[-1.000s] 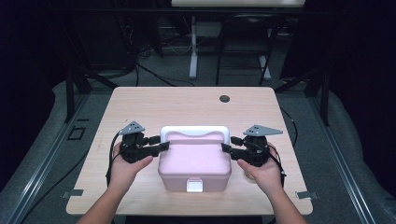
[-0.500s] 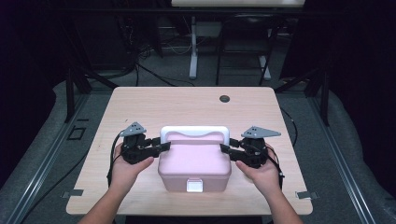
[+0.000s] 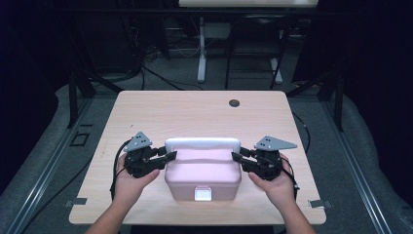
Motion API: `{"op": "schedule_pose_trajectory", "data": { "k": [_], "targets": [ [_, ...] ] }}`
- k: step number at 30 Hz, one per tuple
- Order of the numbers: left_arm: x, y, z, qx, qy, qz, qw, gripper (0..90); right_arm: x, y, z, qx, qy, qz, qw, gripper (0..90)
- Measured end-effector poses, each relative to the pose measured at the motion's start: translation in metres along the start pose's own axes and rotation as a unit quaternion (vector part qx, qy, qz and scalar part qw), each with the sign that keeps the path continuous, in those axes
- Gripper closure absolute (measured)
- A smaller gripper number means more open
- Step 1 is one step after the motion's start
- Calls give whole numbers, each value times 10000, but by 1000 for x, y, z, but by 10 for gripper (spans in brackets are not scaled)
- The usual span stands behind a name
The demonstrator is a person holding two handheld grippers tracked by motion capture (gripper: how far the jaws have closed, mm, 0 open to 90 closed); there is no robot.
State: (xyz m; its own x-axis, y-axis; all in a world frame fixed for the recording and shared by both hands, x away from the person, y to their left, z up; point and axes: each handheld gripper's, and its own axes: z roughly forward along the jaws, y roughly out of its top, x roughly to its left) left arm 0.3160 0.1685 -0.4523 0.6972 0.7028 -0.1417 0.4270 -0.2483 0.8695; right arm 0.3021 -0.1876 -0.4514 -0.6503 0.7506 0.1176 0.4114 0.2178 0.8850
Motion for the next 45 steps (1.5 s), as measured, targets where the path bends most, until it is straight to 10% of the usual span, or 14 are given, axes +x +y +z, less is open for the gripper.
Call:
{"op": "schedule_pose_trajectory", "data": {
  "k": [45],
  "targets": [
    [8,6,-5,57,-99,-247,9996,735,3,5,1,56,-9,232,9997,735]
  ]
}}
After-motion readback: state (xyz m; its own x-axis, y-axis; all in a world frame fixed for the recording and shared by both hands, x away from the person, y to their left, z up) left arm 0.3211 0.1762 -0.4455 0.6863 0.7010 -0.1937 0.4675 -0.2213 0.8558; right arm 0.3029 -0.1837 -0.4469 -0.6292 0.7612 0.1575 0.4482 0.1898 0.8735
